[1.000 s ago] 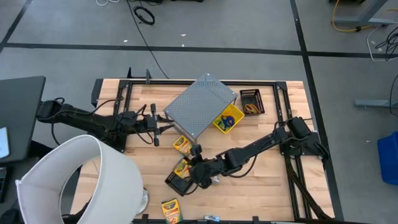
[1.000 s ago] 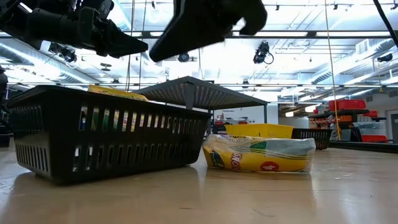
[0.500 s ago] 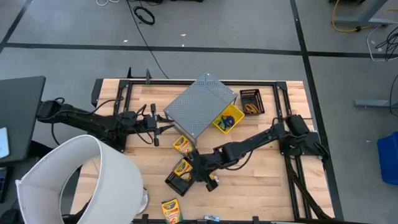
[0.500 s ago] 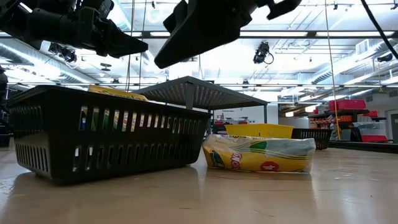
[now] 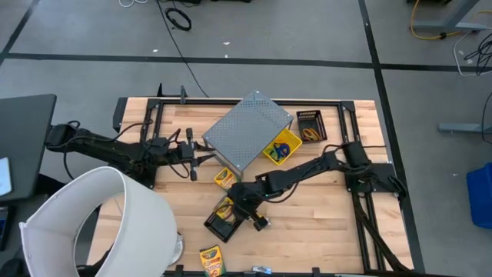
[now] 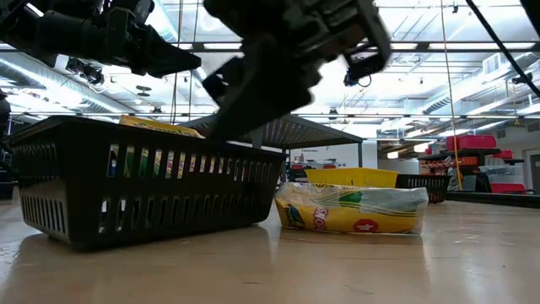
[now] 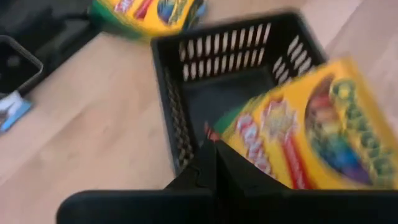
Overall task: Pick & Place Office Desk Supplies
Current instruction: Put the crayon box into the bottom black bin
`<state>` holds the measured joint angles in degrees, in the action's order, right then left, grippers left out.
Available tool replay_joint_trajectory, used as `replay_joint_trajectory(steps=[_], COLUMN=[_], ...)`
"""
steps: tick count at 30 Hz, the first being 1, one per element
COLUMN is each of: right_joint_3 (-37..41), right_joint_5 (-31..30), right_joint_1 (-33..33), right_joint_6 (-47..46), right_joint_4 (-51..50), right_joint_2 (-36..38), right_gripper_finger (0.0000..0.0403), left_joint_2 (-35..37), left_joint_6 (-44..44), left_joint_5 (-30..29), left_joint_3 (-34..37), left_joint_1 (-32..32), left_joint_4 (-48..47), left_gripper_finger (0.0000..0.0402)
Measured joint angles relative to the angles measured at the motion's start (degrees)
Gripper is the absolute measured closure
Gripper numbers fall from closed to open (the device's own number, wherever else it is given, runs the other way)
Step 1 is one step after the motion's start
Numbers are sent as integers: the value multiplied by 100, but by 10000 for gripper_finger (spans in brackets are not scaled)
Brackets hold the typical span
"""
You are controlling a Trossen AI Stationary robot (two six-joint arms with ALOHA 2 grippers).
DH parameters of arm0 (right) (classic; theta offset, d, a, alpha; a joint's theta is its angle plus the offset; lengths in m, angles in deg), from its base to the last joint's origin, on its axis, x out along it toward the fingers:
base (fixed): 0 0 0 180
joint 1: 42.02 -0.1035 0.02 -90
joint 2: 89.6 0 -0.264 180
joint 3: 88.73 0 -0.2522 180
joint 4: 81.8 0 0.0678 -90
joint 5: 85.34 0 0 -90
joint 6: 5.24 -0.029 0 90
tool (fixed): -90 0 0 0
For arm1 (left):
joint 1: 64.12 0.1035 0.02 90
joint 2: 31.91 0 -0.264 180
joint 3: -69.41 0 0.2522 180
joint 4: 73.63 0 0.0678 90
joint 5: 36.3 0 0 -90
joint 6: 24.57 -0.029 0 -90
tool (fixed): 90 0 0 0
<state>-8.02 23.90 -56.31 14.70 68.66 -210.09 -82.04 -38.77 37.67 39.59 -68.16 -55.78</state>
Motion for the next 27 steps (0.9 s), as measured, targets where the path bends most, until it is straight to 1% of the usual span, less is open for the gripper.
replay_joint_trajectory(steps=[4, 7, 12, 14, 16, 21, 27], right_joint_3=[-274, -495, -934, -1080, -1192, -1288, -1286], right_joint_5=[85, 113, 212, 172, -6, -854, -1637], right_joint_1=[25, 40, 76, 78, 59, 12, -63], right_joint_6=[89, 218, 366, 473, 549, 611, 645], right_joint_4=[8, -265, -988, -1063, -1119, -1113, -990], right_joint_2=[-261, -467, -783, -903, -964, -1040, -1057], right_gripper_finger=[402, 402, 403, 403, 403, 403, 403], left_joint_2=[0, 0, 0, 0, 0, 0, 0], left_joint_6=[2, 4, 4, 4, 4, 11, 24], left_joint_5=[0, 3, 0, -2, 0, 4, 3], left_joint_3=[-2, -2, 0, 0, -1, 0, 0], left_joint_1=[-1, -1, -2, 1, -2, -8, -8], left_joint_4=[16, 16, 7, -25, -15, -21, -28], left_gripper_finger=[318, 318, 318, 318, 318, 318, 318])
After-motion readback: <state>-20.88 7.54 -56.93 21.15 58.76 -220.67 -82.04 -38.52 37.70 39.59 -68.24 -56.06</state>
